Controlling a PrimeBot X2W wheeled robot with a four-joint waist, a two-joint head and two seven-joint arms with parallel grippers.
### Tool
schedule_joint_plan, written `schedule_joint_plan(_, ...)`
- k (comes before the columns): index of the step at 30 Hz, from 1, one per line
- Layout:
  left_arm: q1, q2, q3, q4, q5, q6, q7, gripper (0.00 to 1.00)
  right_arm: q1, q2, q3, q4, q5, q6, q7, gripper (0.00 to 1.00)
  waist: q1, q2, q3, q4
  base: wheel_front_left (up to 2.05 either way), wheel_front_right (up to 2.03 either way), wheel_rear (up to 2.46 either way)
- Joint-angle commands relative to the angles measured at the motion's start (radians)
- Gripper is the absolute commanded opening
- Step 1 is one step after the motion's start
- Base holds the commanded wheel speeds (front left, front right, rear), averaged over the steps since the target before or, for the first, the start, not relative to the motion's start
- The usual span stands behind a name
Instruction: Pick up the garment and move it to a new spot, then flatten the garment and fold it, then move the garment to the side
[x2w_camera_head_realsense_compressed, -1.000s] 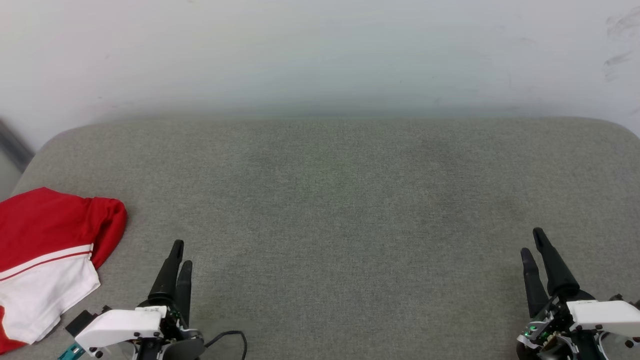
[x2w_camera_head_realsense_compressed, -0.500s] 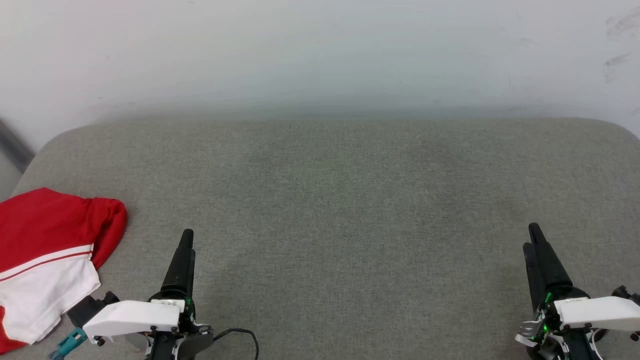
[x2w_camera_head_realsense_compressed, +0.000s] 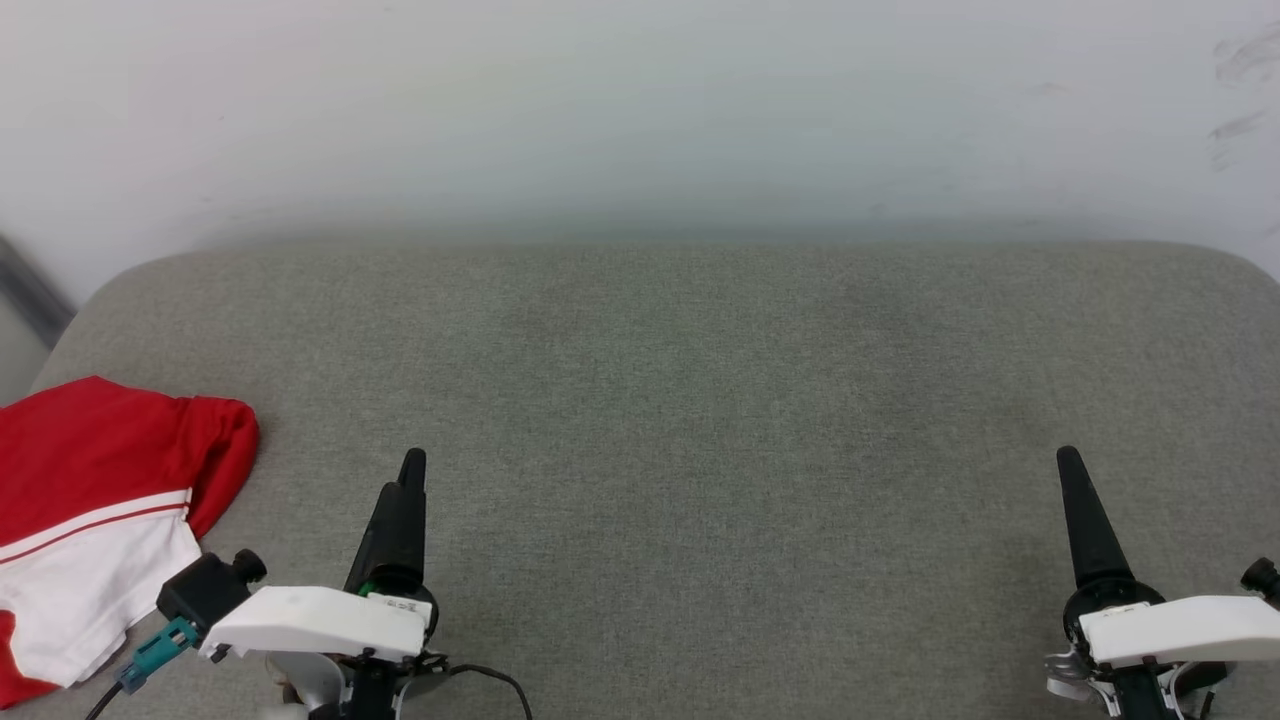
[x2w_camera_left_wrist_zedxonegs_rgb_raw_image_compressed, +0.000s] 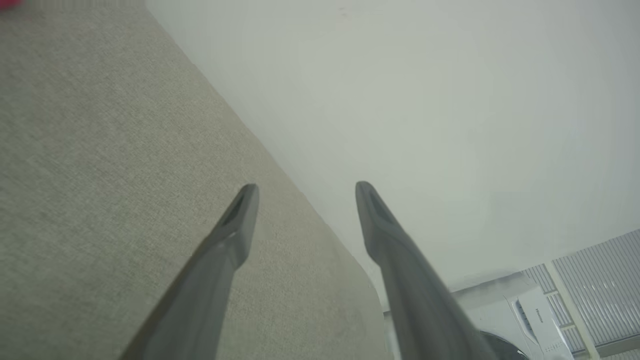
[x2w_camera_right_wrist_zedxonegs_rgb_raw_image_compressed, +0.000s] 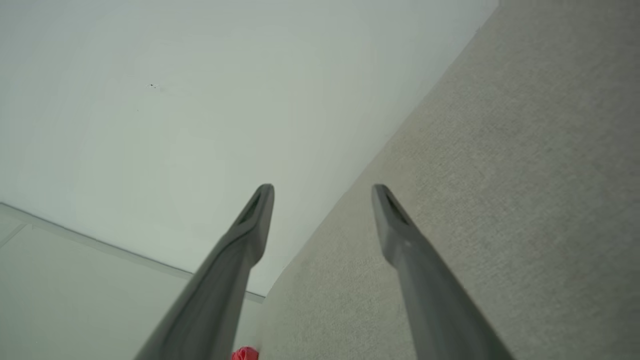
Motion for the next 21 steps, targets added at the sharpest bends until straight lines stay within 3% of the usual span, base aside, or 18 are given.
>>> schedule_joint_plan(1,-0.018,0.003,-0.010,-0.020,0.059,0.004,-0.011,1.00,-0.007,0.000,-0.004,-0.023,-0.058,0.000,-0.013,1.00,0.0000,-0.0001,-0.001,0.000,0.00,0.00,0.00)
schedule_joint_plan(21,-0.002,0.007,-0.047,-0.038,0.469,0.038,-0.079,1.00,0.013,0.008,0.005,-0.092,-0.477,0.000,-0.010,1.00,0.0000,-0.0001,-0.004,0.010,0.00,0.00,0.00)
